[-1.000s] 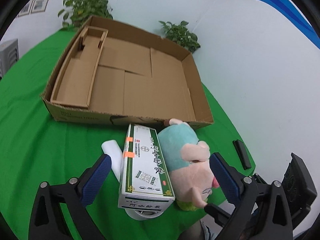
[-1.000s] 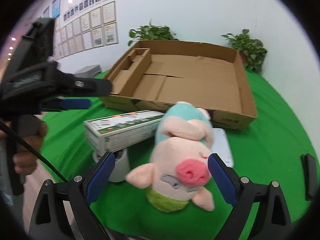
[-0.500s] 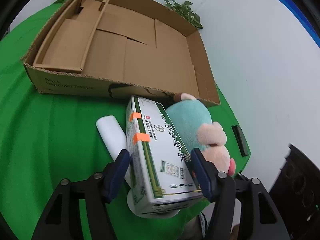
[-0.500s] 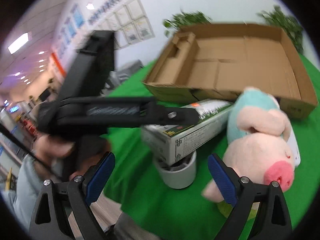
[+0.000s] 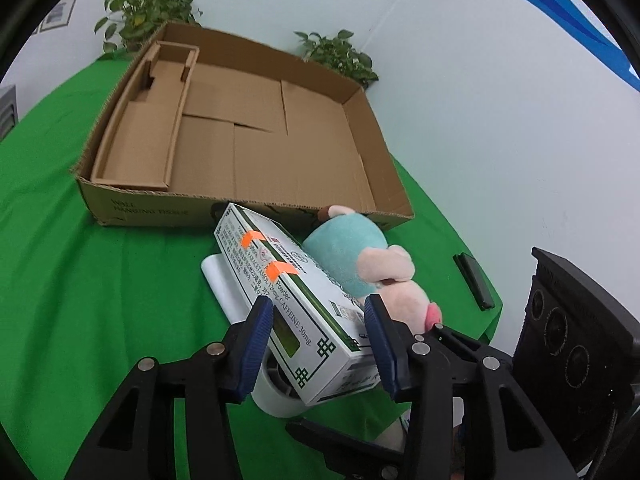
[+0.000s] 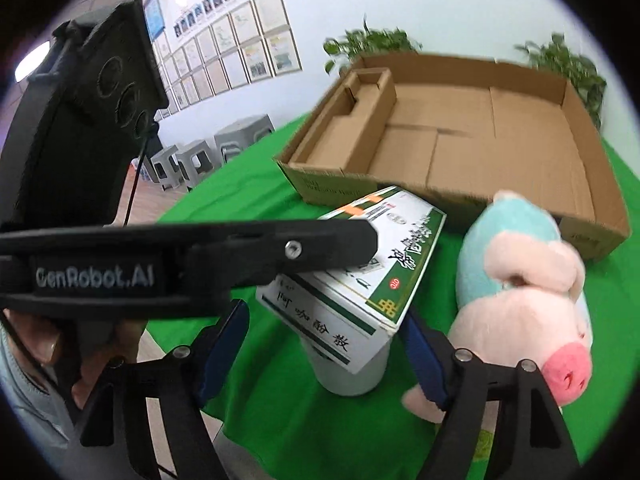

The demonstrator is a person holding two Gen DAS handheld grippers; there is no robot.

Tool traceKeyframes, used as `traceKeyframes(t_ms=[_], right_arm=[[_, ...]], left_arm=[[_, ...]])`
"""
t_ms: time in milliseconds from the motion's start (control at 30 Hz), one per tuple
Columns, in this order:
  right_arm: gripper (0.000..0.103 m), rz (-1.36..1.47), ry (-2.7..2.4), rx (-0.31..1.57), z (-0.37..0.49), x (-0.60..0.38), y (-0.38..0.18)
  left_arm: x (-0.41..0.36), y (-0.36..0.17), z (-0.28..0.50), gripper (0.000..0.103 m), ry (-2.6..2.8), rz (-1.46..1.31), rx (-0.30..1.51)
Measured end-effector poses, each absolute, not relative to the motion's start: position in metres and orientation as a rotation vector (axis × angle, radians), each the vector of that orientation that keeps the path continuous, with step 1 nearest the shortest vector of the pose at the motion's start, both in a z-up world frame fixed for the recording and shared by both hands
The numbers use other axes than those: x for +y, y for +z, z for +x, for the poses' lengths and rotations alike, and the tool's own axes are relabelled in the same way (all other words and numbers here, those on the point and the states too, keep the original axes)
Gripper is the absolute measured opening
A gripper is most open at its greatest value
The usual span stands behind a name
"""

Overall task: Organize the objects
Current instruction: 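Grasp the white medicine box with the left gripper while the right gripper grasps it too, then lift the medicine box with both grippers toward the cardboard box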

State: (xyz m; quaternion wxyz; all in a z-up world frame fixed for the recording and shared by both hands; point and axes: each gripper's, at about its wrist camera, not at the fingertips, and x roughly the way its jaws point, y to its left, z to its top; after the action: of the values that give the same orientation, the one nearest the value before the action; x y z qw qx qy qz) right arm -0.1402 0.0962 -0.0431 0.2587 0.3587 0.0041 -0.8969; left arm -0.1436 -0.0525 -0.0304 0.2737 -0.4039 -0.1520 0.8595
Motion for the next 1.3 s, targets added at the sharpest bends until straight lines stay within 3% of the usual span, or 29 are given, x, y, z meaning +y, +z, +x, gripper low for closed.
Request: traceKeyframes(t_ms=[300, 633, 833, 1300], right_arm=[[0.076, 0.861, -2.333, 0.103, -0.132, 0.041, -0.033], [0.071, 1.033, -2.194, 0.141, -0.138, -0.011, -0.099], [0.069, 1.050, -2.227, 0.217, -0.135, -0.015, -0.108], [0.065, 1.109, -2.207, 0.135, -0.128, -0.009, -0.107]], left_arm=[[-0.118, -0.015, -0.092, 0.044, 2.465, -1.056, -0.496], [-0.198, -0.088, -0.073, 0.044, 2.445, -1.287, -0.773], [-0.215, -0.110, -0.069, 0.048, 2.395, -1.320, -0.924], [-0.200, -0.121, -0.072, 0.048, 2.389, -1.284, -0.931]])
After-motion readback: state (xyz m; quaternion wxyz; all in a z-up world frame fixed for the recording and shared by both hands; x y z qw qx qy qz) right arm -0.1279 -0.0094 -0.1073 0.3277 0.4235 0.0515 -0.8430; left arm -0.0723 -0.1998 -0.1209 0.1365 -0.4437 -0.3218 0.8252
